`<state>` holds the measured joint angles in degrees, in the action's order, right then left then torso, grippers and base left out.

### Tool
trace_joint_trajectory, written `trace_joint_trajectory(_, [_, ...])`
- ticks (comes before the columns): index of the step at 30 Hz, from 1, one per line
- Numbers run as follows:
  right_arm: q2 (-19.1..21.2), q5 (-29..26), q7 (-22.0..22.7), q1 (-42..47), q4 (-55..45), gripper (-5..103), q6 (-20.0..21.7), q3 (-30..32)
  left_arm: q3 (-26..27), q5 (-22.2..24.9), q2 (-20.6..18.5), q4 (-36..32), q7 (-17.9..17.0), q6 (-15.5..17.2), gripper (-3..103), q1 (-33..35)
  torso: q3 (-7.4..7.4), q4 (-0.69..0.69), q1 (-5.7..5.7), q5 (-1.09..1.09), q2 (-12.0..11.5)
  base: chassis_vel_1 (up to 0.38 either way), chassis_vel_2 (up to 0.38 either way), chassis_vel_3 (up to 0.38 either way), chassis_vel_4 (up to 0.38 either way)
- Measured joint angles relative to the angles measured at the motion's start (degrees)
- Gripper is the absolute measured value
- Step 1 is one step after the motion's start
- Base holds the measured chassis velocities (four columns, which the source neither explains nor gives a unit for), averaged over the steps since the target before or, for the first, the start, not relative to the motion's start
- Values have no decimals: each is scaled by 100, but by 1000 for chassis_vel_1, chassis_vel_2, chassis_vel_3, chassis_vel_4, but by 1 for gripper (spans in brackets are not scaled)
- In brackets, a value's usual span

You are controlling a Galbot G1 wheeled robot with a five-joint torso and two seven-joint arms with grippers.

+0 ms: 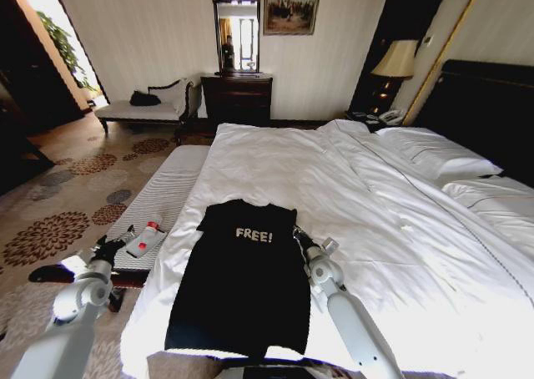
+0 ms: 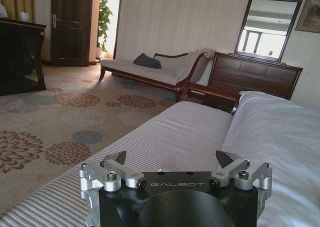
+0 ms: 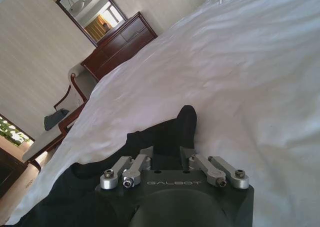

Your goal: Fold the clothes on the bed.

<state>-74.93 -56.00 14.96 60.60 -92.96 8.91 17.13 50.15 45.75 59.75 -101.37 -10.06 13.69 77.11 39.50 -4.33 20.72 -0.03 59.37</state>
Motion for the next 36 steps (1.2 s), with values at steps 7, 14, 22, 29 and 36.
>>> trace_joint_trajectory(7, [-5,36,-1,20,50,56,0,-10,-10,-6,-6,-10,-6,2,100,-4,0,0,0,0,0,0,0,0,0])
trace_joint_trajectory(14, [7,43,-3,5,97,78,-8,-3,-19,-8,-11,-4,-9,6,100,-11,0,0,0,0,0,0,0,0,0])
trace_joint_trajectory(22, [-31,47,-17,63,-1,82,-11,-33,-78,-29,-6,92,-11,6,100,-82,0,0,0,0,0,0,0,0,0])
trace_joint_trajectory(29, [-74,78,-31,52,25,60,-12,-69,-87,-36,-3,151,2,-8,100,-88,0,0,0,0,0,0,0,0,0])
trace_joint_trajectory(36, [-79,91,-36,-18,175,33,-18,-79,-66,-33,-15,205,17,-31,100,-73,0,0,0,0,0,0,0,0,0])
